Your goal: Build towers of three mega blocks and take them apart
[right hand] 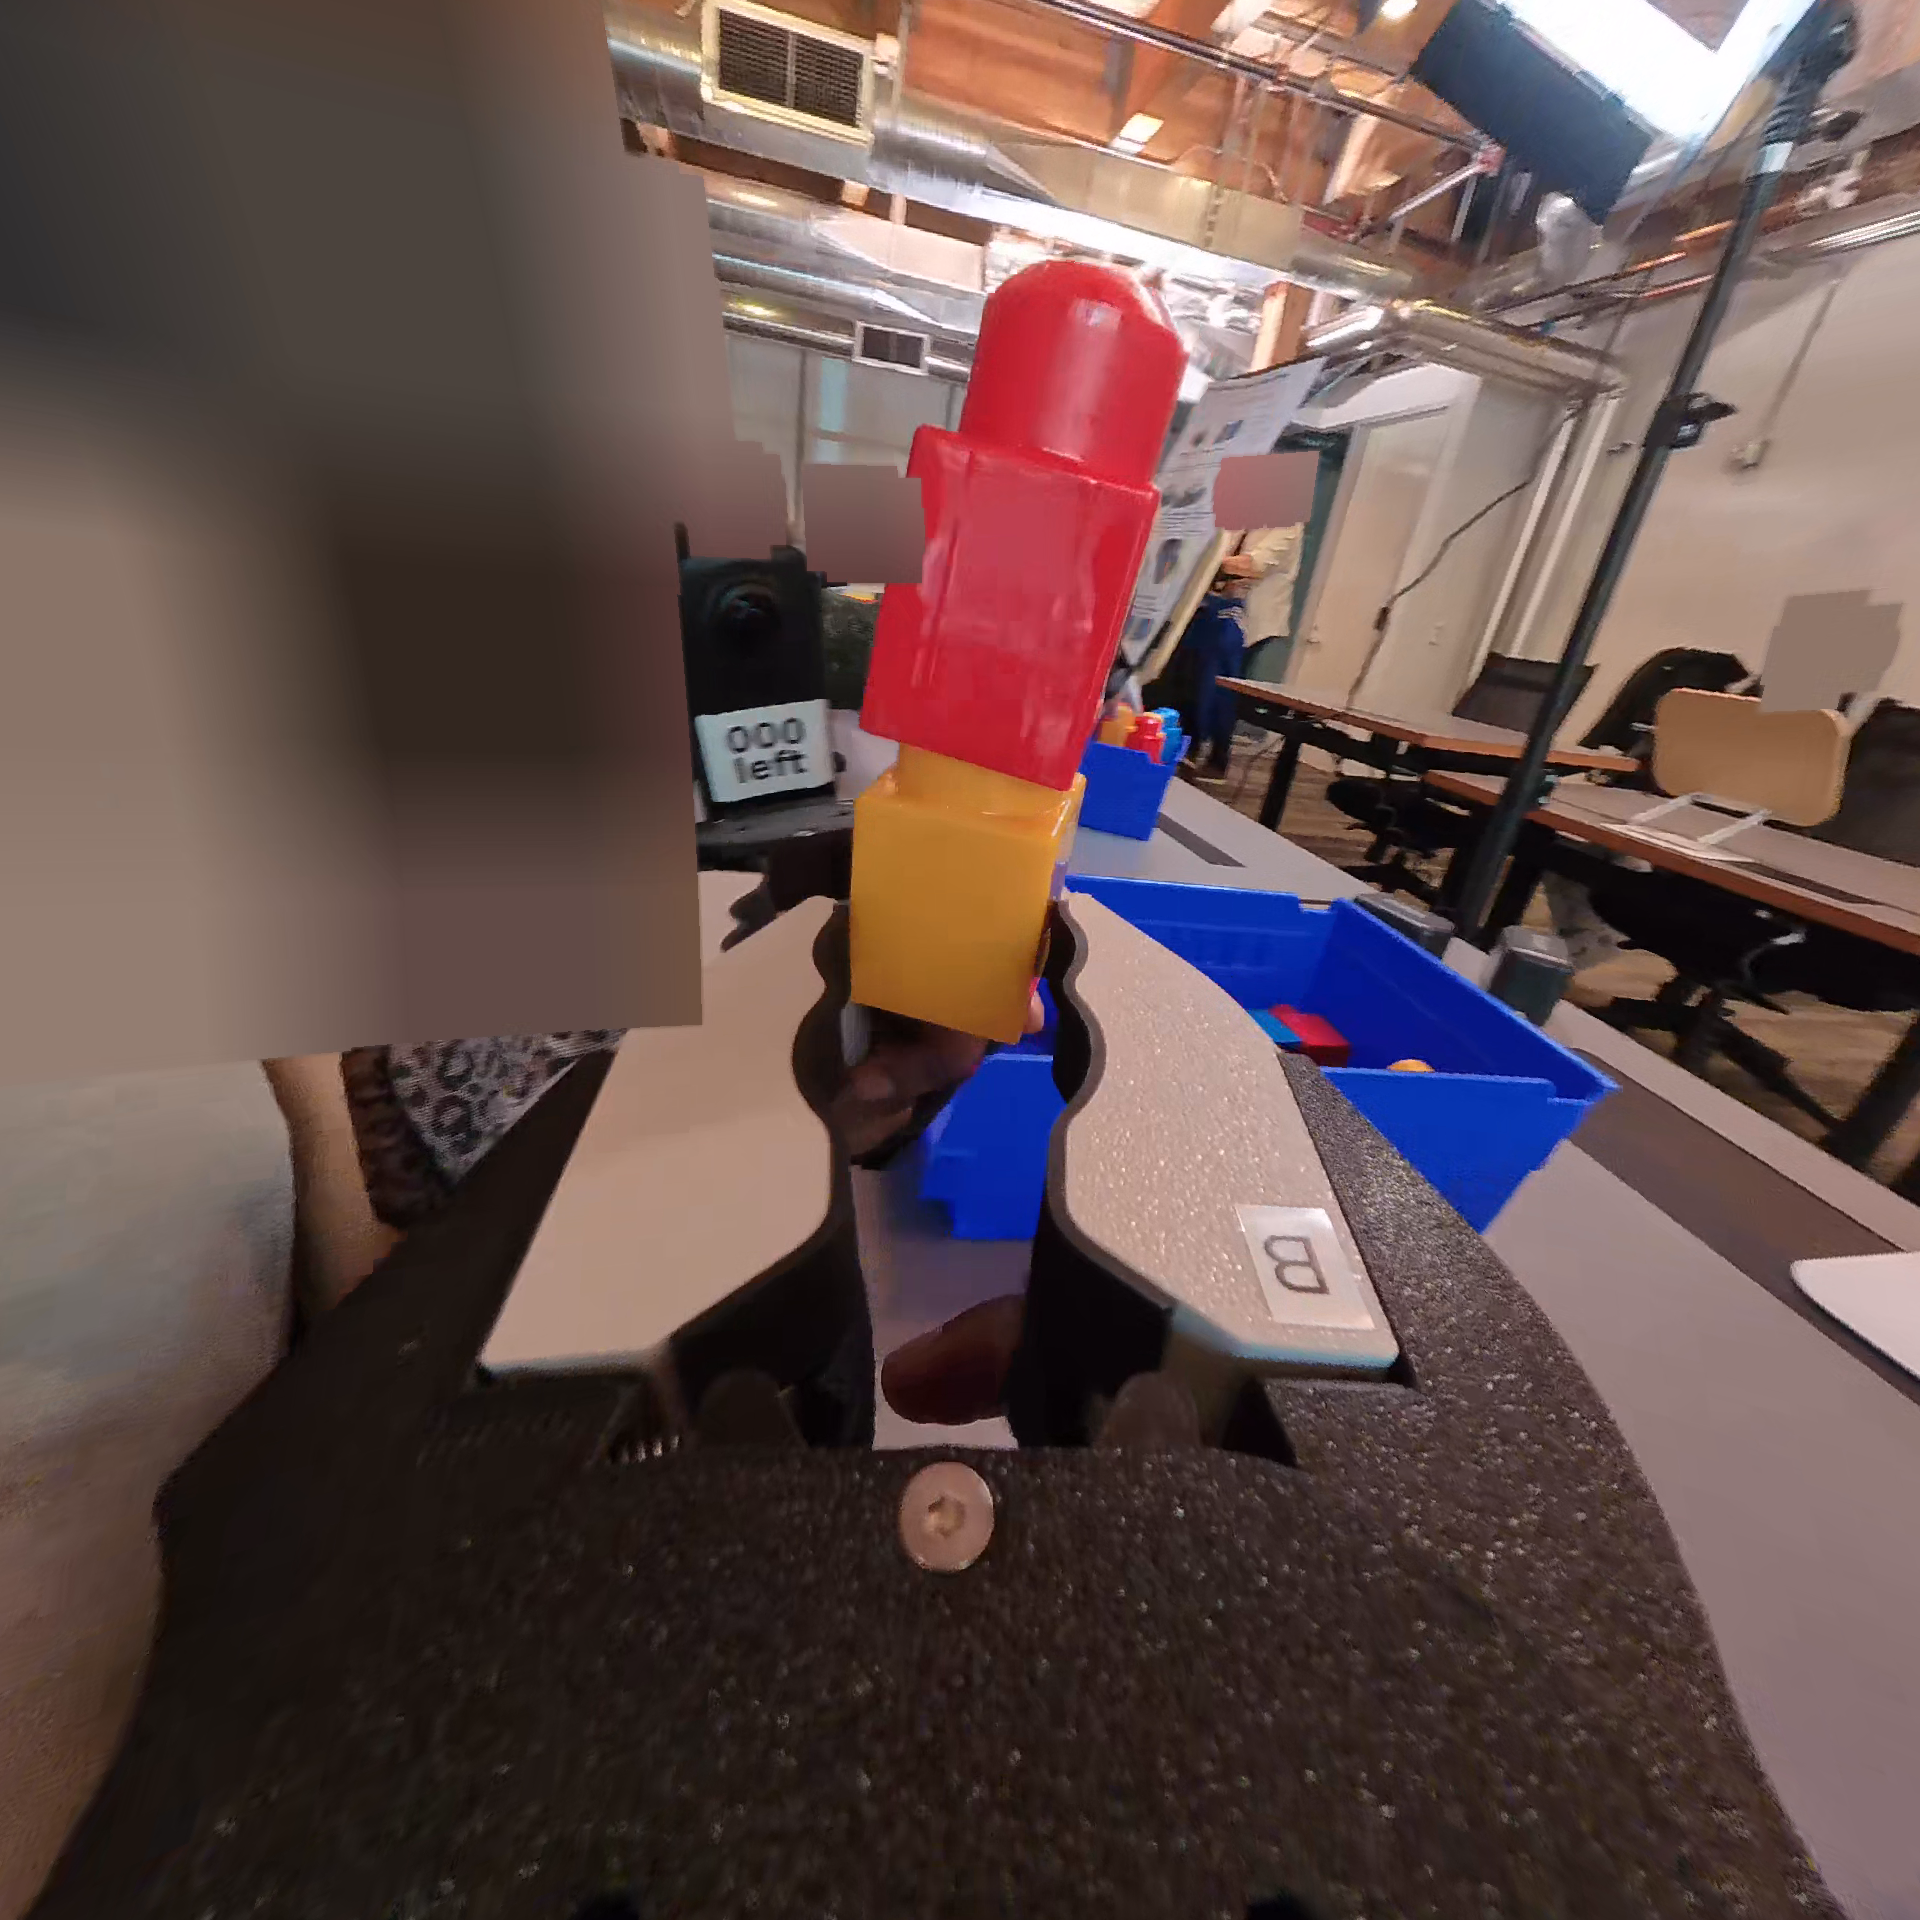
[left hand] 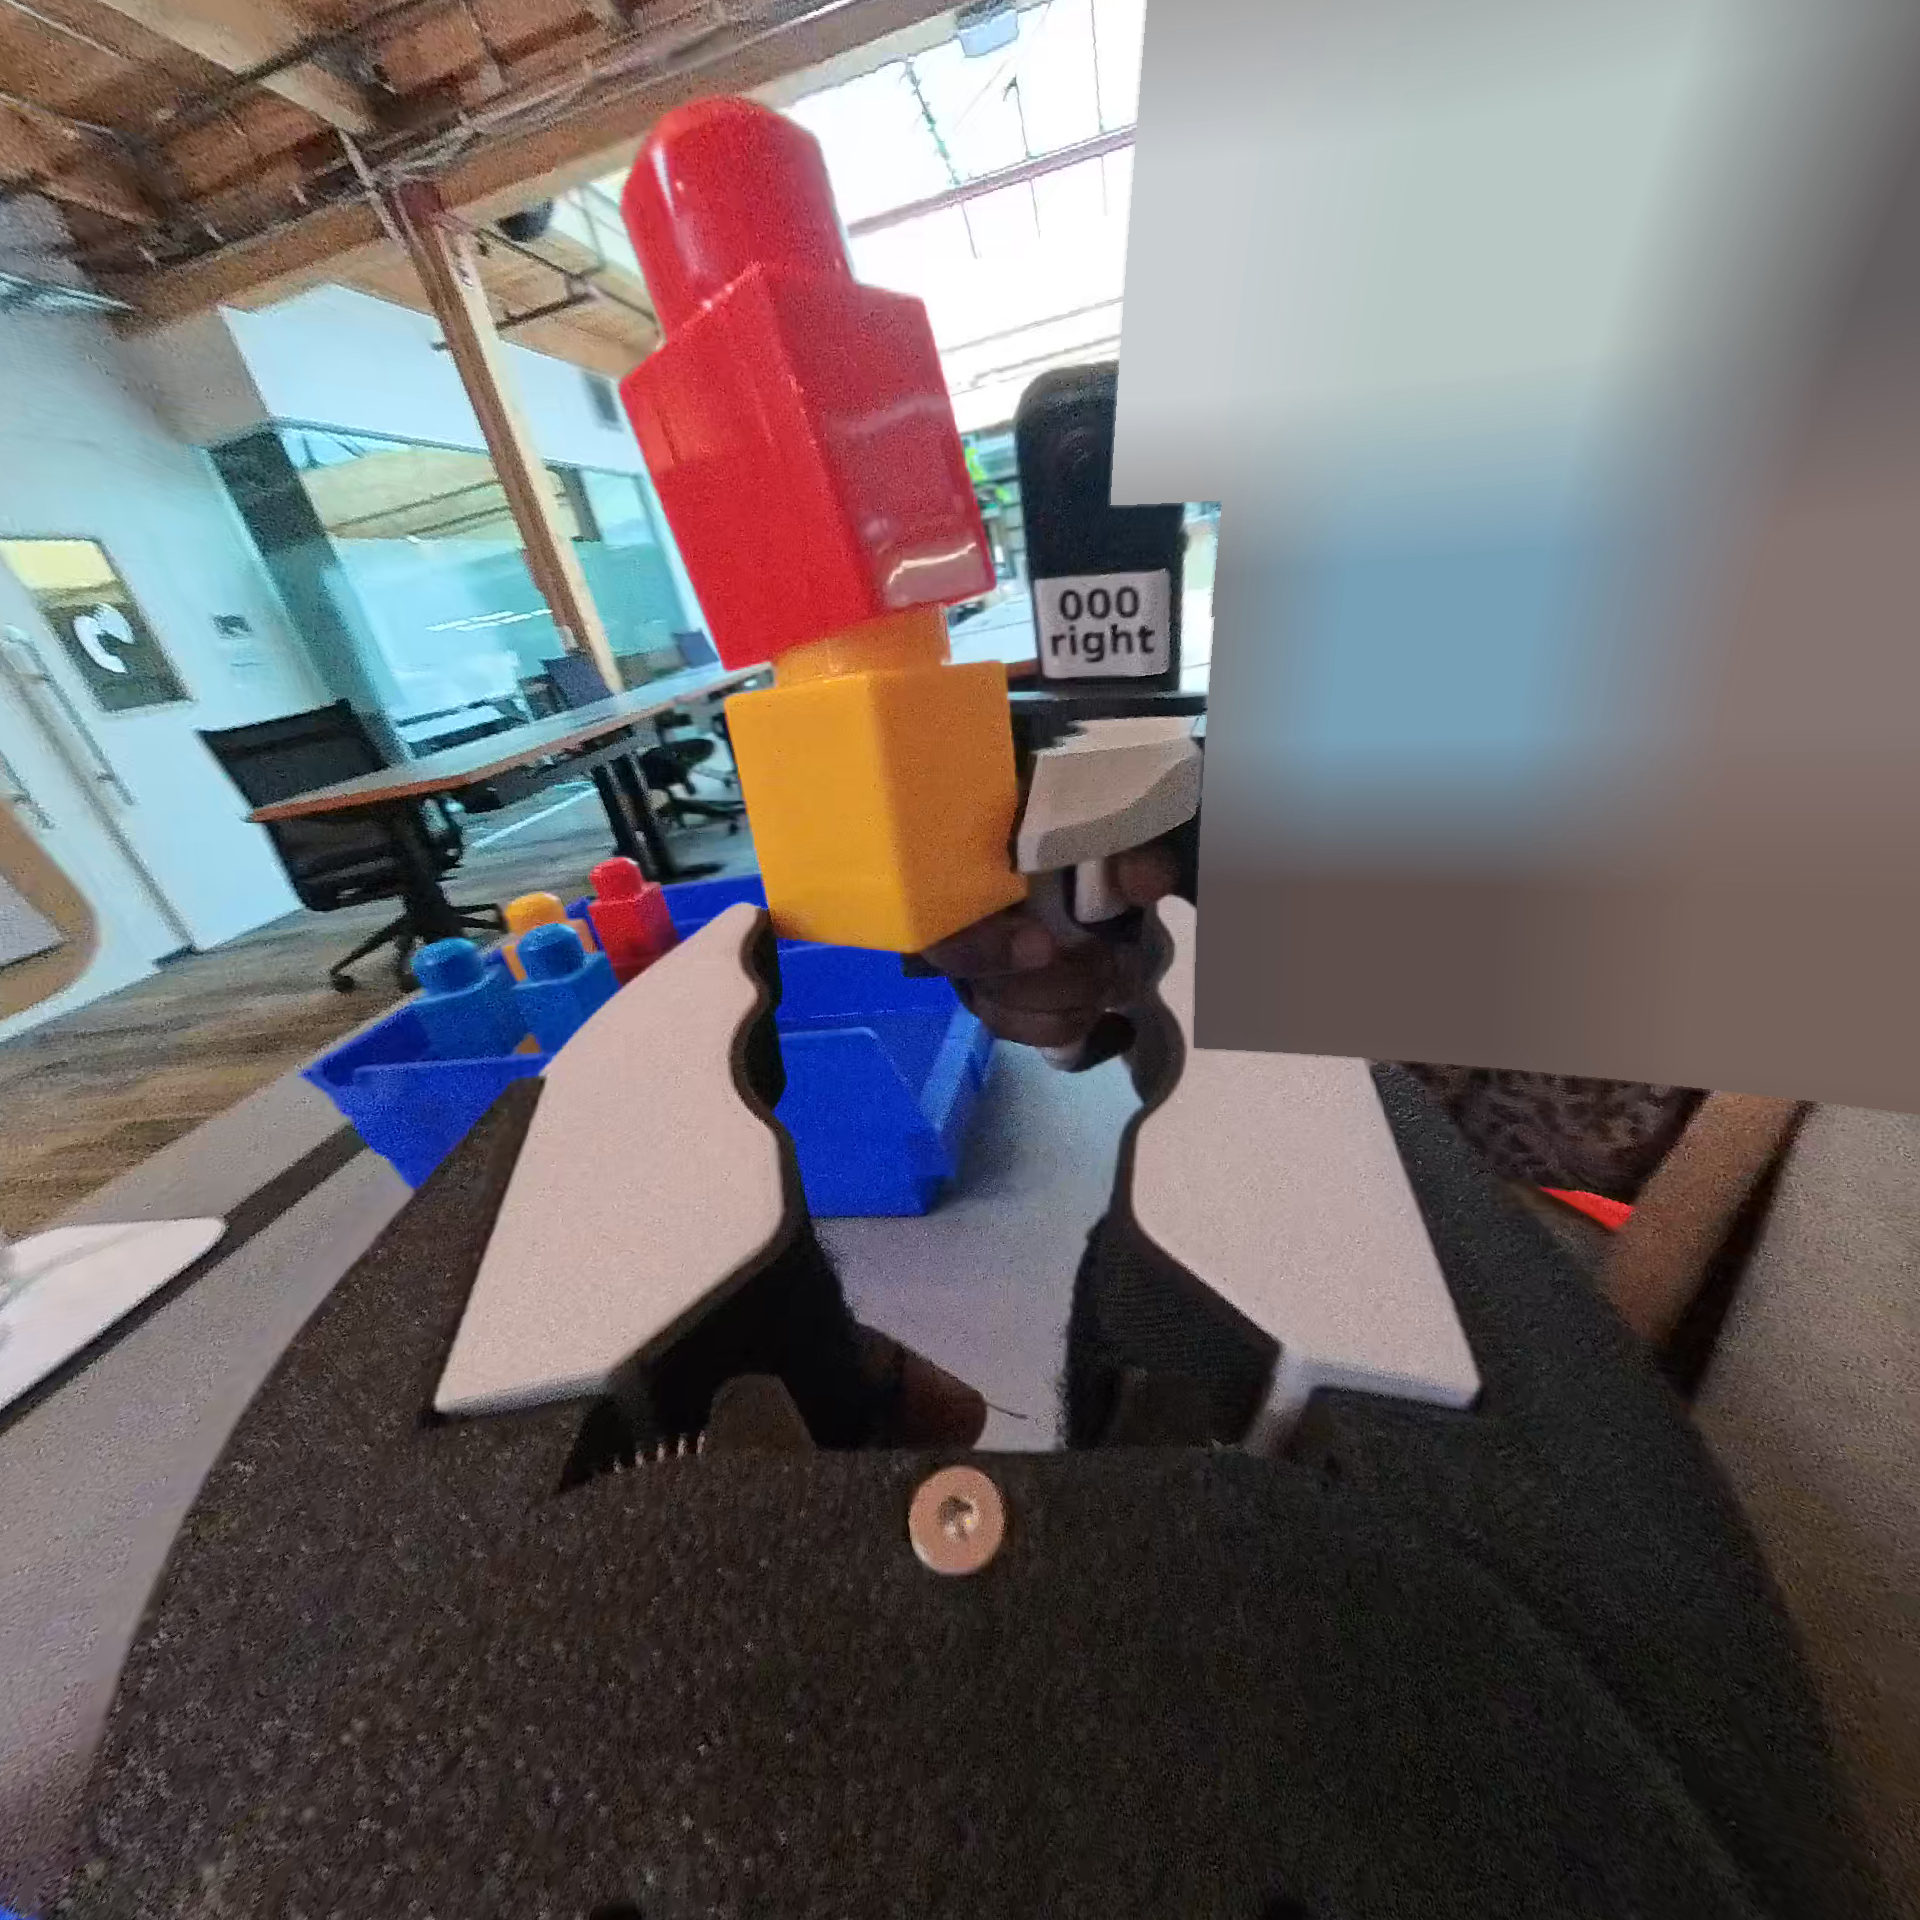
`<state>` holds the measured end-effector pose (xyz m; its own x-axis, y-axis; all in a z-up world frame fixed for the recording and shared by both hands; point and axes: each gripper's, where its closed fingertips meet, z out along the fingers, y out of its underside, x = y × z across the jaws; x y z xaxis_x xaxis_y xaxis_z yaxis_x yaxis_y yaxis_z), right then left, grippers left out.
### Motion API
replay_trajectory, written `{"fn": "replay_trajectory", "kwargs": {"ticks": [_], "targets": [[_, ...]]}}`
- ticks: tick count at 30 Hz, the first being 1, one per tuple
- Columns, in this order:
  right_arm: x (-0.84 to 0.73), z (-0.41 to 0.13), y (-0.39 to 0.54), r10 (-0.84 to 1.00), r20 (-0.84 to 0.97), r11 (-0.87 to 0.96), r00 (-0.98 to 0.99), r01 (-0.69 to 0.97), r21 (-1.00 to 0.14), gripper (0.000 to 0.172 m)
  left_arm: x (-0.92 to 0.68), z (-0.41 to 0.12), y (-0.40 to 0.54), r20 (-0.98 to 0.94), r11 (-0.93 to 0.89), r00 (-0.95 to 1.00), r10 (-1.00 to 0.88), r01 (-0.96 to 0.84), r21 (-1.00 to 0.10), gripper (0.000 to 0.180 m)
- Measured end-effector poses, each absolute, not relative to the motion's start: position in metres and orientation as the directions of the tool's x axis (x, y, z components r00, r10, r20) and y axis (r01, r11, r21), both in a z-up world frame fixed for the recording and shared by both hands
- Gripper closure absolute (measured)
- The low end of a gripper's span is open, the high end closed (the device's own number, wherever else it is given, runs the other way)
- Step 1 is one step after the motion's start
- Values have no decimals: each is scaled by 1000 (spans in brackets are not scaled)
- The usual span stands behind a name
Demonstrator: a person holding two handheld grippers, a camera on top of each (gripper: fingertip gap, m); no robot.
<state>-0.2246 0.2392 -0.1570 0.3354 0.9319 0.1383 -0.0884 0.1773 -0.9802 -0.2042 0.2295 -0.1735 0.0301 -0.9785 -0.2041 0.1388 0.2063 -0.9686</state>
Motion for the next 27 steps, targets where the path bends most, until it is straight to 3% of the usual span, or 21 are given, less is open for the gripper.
{"fn": "replay_trajectory", "kwargs": {"ticks": [4,12,17,21,27], "targets": [[-226,-166,240,958,62,109,281,-153,-982,135,-212,-175,237,-110,109,1,-994,129,-986,113],[-229,-163,264,897,-50,65,440,-244,-968,135,-215,-180,268,-338,363,415,-845,-19,-932,110],[-246,-172,266,837,34,125,546,-130,-984,135,-227,-175,274,-451,494,618,-644,-114,-862,120],[-257,-173,260,821,61,155,567,-120,-981,135,-230,-171,272,-435,511,641,-632,-78,-856,135],[-259,-181,257,847,77,100,526,-17,-995,131,-233,-177,271,-345,471,608,-715,53,-881,141]]}}
